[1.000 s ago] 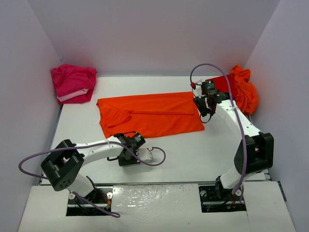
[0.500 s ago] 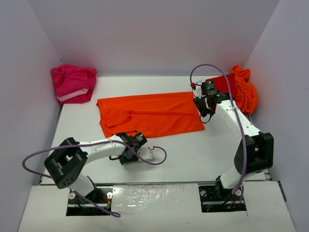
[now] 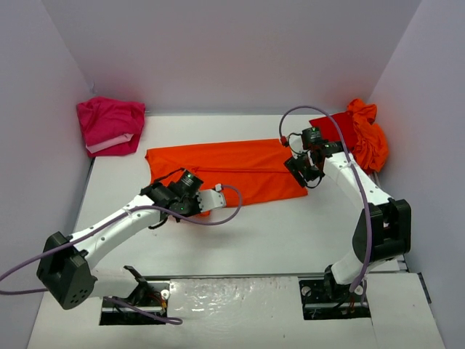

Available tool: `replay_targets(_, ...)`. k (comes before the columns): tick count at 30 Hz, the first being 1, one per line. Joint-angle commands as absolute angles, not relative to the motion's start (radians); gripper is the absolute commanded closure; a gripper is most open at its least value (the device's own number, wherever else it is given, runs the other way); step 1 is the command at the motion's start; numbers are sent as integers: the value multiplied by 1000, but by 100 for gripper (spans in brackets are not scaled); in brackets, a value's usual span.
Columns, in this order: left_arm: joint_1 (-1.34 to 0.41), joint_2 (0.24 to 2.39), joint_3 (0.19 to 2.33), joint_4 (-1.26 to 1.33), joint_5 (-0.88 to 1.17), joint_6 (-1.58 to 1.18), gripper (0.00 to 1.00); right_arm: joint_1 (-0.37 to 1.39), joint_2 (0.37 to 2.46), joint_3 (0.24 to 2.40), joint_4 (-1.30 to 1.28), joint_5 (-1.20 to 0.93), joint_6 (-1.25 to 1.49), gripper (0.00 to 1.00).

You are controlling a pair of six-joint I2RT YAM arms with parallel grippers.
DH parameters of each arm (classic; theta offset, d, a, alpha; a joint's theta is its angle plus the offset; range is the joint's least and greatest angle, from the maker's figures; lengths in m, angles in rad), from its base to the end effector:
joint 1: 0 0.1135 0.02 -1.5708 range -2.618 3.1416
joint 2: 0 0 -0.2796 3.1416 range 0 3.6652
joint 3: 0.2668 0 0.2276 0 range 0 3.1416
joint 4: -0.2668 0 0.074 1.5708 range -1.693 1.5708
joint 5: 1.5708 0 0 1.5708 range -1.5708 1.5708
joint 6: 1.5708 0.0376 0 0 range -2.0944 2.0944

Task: Fold and stack the t-shirts
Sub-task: Grap the side of the flattened tshirt closest away from the robot with both arms

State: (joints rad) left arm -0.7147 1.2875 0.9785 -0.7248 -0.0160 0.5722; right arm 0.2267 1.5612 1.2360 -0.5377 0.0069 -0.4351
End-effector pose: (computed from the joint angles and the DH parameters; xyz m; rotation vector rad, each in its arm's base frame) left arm 0.1713 -0.1479 0.2765 1.5581 2.0873 -0.0302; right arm 0.3090 0.0710 0.2950 -0.7886 2.3051 -0.1020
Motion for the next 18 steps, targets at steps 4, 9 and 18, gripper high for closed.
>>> replay_targets(4,-658,1256,1055,-783,-29,631,100,276,1542,1198,-664,-42,-563,40)
replay_targets(9,-643,1275,1057,-773,-35,634,100,338,1611,1207,-666,78,-598,41)
replay_targets(18,-627,1279,1062,-780,-35,625,100,342,1750,1286,-662,183,-657,41)
